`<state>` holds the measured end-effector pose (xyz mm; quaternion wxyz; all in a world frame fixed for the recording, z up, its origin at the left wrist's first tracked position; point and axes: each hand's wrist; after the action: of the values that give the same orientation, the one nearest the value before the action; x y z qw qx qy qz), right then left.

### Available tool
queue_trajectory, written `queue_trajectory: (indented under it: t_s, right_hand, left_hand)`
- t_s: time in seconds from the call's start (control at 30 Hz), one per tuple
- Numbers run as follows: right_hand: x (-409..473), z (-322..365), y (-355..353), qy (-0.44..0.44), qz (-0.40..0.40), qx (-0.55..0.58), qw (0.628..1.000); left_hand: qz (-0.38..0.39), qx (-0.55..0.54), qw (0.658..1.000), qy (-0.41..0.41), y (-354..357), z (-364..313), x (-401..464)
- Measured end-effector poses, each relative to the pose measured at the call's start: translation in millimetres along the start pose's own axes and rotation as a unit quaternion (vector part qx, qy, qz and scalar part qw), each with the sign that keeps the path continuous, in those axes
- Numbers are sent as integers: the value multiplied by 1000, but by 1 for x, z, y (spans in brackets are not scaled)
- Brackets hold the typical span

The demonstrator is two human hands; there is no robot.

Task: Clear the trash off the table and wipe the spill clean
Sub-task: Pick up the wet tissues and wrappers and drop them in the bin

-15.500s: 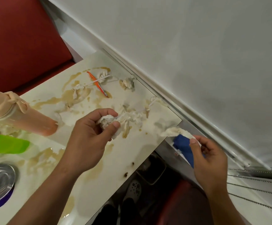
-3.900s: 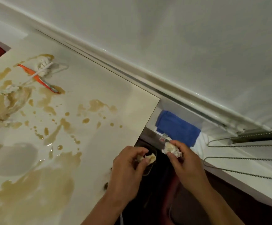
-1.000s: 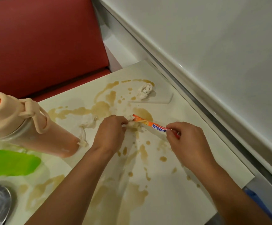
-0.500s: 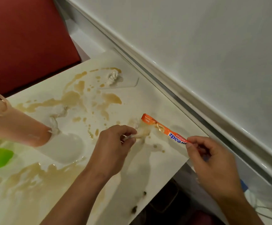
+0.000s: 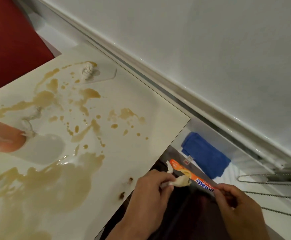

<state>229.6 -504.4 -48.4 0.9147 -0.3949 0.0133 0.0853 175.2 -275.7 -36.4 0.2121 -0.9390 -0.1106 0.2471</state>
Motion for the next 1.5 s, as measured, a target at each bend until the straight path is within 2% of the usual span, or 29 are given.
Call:
queue_trajectory:
  t_s: [0.17,0.37,0.57,0.73,0.9,1.03,1.17,1.33,1.5]
  right_hand:
    - [0,-42,31,-10,52,-27,998]
    - [20,-78,91,-15,157,-121,980]
    - [39,-96,121,22,228,-132,964]
    - [40,-95,105,18,206,-100,973]
    - [26,-85,68,11,238,-26,971]
    - [17,-74,49,-1,217,-2,976]
    - [23,-38,36,-37,163,39,985]
    - [55,30,34,-129,103,90,982]
    - [100,107,50,-194,130,134,963]
  left_hand:
    - [8,17,1000,-6,21,12,-7]
    - [34,79,996,-15,44,36,4]
    - [67,100,992,-49,68,68,21]
    - [100,127,986,-49,87,83,45]
    - [122,139,981,-59,101,86,69]
    - [117,165,979,-24,96,80,73]
    - [103,163,981,25,68,57,58]
    - [61,115,989,73,5,24,42]
    - [-7,98,993,68,-68,9,56]
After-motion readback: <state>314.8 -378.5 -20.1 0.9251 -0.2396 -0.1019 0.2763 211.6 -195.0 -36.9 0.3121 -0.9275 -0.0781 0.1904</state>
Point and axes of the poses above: each hand's wrist, its own x-axis towards the middle knuckle, its own y-axis out of the palm, z = x × y, and after that the axes turned 13 degrees about -y, right-handed
